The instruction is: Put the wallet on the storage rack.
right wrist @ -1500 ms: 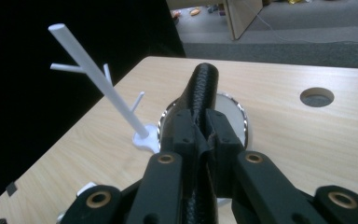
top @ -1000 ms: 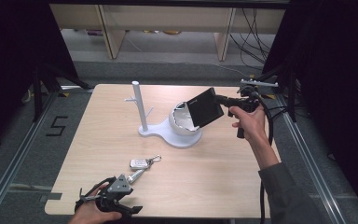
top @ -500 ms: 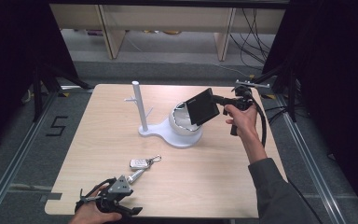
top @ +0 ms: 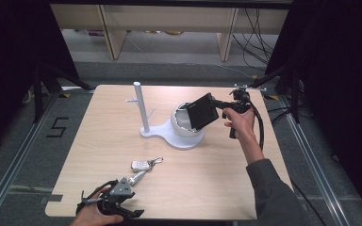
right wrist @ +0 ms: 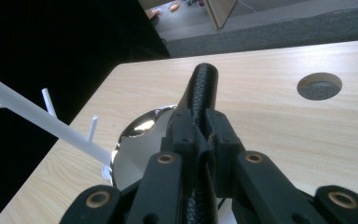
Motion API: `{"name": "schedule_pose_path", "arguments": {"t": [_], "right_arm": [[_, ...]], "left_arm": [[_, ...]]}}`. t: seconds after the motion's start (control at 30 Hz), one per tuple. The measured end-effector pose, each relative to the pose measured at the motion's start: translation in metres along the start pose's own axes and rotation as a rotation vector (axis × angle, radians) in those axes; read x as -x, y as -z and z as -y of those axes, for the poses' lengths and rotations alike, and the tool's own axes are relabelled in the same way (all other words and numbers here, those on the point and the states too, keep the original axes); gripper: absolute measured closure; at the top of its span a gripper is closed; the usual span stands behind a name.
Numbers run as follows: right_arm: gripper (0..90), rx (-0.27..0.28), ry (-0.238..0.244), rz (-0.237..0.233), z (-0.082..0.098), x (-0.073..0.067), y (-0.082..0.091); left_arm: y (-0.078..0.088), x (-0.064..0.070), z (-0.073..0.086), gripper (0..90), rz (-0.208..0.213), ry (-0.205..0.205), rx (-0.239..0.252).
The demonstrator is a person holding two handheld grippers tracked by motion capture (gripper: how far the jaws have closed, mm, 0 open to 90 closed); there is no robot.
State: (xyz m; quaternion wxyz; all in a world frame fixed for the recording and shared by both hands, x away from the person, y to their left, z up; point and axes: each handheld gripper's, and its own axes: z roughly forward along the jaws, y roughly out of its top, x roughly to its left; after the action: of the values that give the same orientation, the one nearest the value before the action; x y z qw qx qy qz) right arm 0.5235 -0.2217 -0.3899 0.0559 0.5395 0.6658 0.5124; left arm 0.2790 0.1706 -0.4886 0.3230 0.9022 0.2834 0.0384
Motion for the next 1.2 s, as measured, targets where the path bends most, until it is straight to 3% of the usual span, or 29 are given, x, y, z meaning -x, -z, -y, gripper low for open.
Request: {"name": "schedule_pose_path", "arguments": {"t": [0.1,0.13,0.17,0.2,0.23,0.3,0.37,0.43,0.47,0.5,0.57,0.63,0.67,0.7,0.73,0.77,0.8,0.83,0.9,0.93,0.97,1.0,1.1,1.13,1.17,1.2], "right_arm": [[84.0,-0.013,0.002,0.002,0.002,0.0,-0.007],[83.9,-0.033,-0.042,-0.009,0.004,-0.004,-0.009],[83.9,-0.018,0.021,-0.002,0.004,0.001,-0.013],[83.8,-0.035,-0.022,-0.006,0.006,-0.002,-0.014],[83.7,-0.036,0.007,-0.009,0.007,0.0,-0.017],[83.6,-0.049,0.013,-0.009,0.009,0.0,-0.024],[83.2,-0.067,-0.012,-0.004,0.012,-0.003,-0.03],[82.4,-0.055,-0.007,-0.008,0.015,-0.003,-0.033],[81.5,-0.076,-0.04,0.0,0.014,-0.005,-0.033],[79.9,-0.066,0.004,0.005,0.013,-0.002,-0.034],[70.9,-0.072,-0.016,0.009,0.012,-0.001,-0.031],[62.2,-0.062,-0.025,0.01,0.011,0.0,-0.025],[58.6,-0.046,0.008,0.027,0.009,0.003,-0.021],[56.0,-0.05,-0.024,0.04,0.008,0.0,-0.017],[53.0,-0.048,-0.011,0.036,0.007,0.001,-0.012],[50.8,-0.05,-0.034,0.034,0.007,0.0,-0.008],[50.8,-0.05,-0.034,0.034,0.007,0.0,-0.008],[50.0,-0.026,0.015,0.039,0.006,0.004,0.0],[47.7,-0.02,0.001,0.032,0.008,0.003,0.008],[47.6,-0.016,0.033,0.026,0.009,0.006,0.012],[47.6,-0.027,0.004,0.021,0.011,0.003,0.016],[47.4,-0.017,0.048,0.02,0.012,0.005,0.018],[45.2,-0.032,0.018,0.009,0.02,0.001,0.026],[44.9,-0.019,0.07,0.008,0.022,0.005,0.027],[44.7,-0.026,0.044,0.0,0.025,0.002,0.03],[44.1,-0.022,0.063,-0.006,0.028,0.003,0.032]], "left_arm": [[-0.001,0.0,0.0,30.0,-0.003,0.004,0.001],[-0.001,0.001,0.0,29.9,-0.001,0.015,0.005],[-0.001,0.0,0.0,29.9,-0.002,0.001,0.006],[0.0,0.001,0.0,30.0,-0.003,0.007,0.006],[0.0,0.001,0.0,29.9,0.004,0.003,0.008],[0.0,0.001,0.001,30.0,0.001,0.008,0.011],[0.0,0.001,0.001,29.9,-0.011,0.027,0.008],[0.0,0.0,0.001,29.9,-0.008,0.01,0.016],[0.001,0.0,0.002,29.9,-0.004,0.014,0.015],[0.001,0.0,0.002,29.9,-0.004,0.014,0.015],[0.002,0.0,0.002,29.8,-0.014,0.009,0.015],[0.001,0.001,0.003,29.6,-0.009,0.035,0.028],[0.002,-0.001,0.002,29.6,-0.018,0.014,0.013],[0.002,-0.001,0.002,29.6,-0.017,0.021,0.017],[0.002,-0.001,0.002,29.5,-0.018,0.013,0.014],[0.002,-0.001,0.002,29.5,-0.018,0.017,0.017],[0.002,-0.001,0.002,29.5,-0.018,0.017,0.017],[0.002,-0.001,0.002,29.4,-0.017,0.014,0.014],[0.002,-0.001,0.002,29.4,-0.018,0.014,0.014],[0.003,-0.002,0.002,29.4,-0.011,0.004,0.005],[0.002,-0.002,0.002,29.3,-0.019,0.013,0.014],[0.003,-0.003,0.002,29.3,-0.02,0.01,0.013],[0.003,-0.002,0.002,29.3,-0.022,0.029,0.024],[0.004,-0.002,0.003,29.3,-0.025,0.039,0.025],[0.005,-0.002,0.002,29.3,-0.025,0.029,0.027],[0.005,-0.002,0.002,29.2,-0.025,0.029,0.027]]}}
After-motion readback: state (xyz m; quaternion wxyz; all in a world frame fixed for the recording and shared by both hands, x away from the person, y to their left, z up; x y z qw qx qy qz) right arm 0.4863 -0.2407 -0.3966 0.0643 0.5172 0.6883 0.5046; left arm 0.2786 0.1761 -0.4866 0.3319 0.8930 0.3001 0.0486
